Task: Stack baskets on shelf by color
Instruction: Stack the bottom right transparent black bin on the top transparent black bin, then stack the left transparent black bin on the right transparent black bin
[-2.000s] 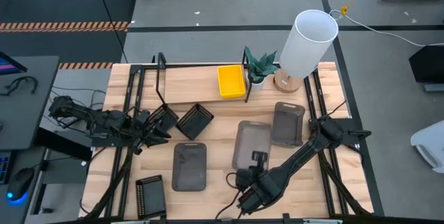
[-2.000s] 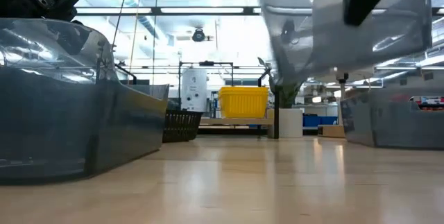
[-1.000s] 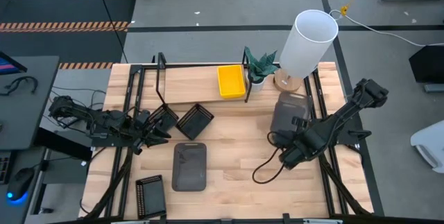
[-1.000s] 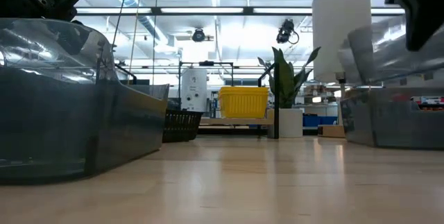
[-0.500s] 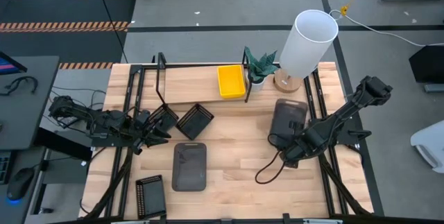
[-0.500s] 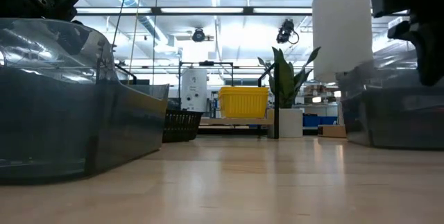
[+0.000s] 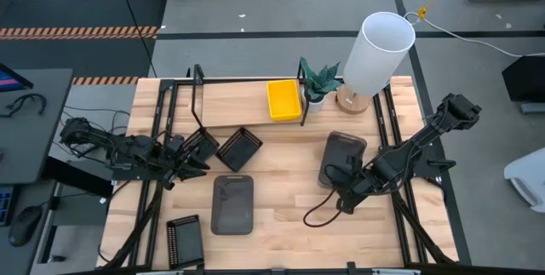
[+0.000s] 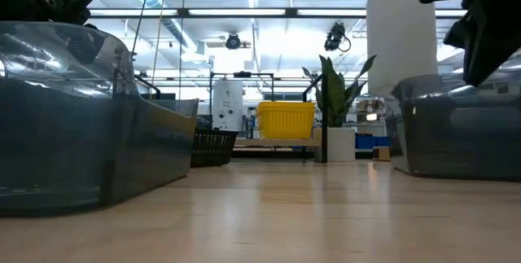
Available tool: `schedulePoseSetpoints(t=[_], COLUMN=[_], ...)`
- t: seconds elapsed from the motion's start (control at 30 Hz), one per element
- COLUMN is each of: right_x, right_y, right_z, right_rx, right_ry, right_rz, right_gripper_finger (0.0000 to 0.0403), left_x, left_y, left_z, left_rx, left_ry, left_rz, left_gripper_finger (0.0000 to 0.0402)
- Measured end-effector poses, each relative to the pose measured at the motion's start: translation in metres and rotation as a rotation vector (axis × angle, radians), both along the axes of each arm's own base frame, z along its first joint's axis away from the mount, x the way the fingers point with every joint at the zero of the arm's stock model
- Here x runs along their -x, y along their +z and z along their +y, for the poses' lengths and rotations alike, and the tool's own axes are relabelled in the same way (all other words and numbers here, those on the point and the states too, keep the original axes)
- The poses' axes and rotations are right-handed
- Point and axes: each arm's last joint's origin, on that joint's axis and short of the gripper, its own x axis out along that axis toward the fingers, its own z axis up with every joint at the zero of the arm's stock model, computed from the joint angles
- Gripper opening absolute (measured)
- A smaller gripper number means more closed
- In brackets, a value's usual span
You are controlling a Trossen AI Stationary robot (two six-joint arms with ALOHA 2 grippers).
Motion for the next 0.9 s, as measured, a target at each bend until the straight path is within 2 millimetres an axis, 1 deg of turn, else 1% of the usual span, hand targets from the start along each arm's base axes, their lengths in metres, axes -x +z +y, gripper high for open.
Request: schedulePoseSetpoints(t=[0.23,0.4,0.57,0.77,0.83,0.9], right_x=[-0.003,-0.007,-0.015,-0.04,-0.052,-0.069], right_y=[0.001,0.011,0.023,0.028,0.027,0.025], right_z=[0.003,0.005,0.009,0.022,0.028,0.036], right_rx=[-0.047,-0.061,-0.024,0.059,0.095,0.125], right_ry=[-0.017,-0.031,-0.038,-0.005,0.008,0.038], right_rz=[-0.011,-0.046,-0.09,-0.117,-0.126,-0.15], right_gripper_finger=[0.011,0.0115,0.0115,0.0115,0.0114,0.0114], left_x=[0.0,0.0,0.0,0.0,0.0,0.0], left_y=[0.0,0.0,0.0,0.0,0.0,0.0], left_z=[0.0,0.0,0.0,0.0,0.0,0.0], left_rx=[0.0,0.0,0.0,0.0,0.0,0.0], left_ry=[0.0,0.0,0.0,0.0,0.0,0.0], left_rz=[0.0,0.0,0.0,0.0,0.0,0.0], left_gripper_finger=[0.0117,0.0117,0.0117,0.0117,0.0117,0.0117])
